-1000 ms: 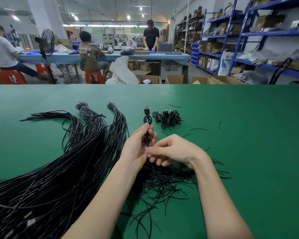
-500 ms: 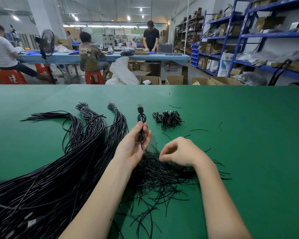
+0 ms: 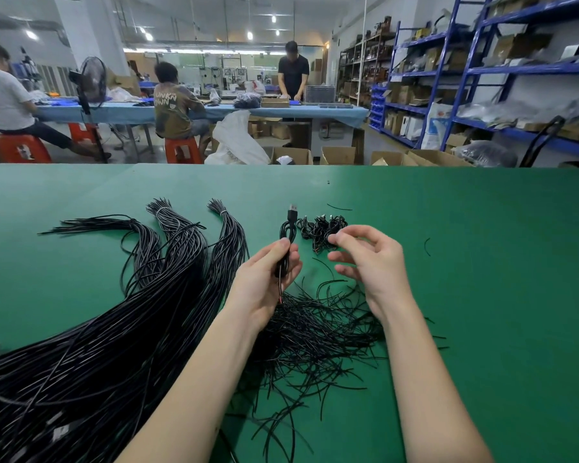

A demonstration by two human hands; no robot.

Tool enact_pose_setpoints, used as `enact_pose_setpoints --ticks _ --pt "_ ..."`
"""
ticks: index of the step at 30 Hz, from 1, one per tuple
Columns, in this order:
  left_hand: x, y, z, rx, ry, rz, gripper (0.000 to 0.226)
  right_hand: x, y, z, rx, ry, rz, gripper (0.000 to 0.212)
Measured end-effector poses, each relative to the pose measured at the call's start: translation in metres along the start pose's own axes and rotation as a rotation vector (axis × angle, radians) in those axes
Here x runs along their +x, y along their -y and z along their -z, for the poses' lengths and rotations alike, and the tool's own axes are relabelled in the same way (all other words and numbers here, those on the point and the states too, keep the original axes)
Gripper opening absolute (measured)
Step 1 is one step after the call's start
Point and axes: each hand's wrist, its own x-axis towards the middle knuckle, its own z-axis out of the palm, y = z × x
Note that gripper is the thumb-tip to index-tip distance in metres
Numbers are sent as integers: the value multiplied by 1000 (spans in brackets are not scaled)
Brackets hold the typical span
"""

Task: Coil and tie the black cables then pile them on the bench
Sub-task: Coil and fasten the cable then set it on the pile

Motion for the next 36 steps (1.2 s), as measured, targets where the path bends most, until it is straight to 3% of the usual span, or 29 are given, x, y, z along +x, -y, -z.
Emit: enact_pose_setpoints --ticks 3,8,21,27,36 --pt "-1 2 -2 8 5 -14 5 -2 -1 -6 -48 70 -18 9" --pt "-5 4 -6 63 -3 -42 7 -3 -5 -13 -213 113 -20 11" --pt "-4 6 -6 172 -64 -168 9 -6 -1 -20 -628 137 349 21" --pt "-3 4 -4 228 -37 -229 11 -5 -2 -21 -394 83 248 17" --pt "-7 3 -4 352 0 -303 9 -5 -3 -23 -359 66 187 7"
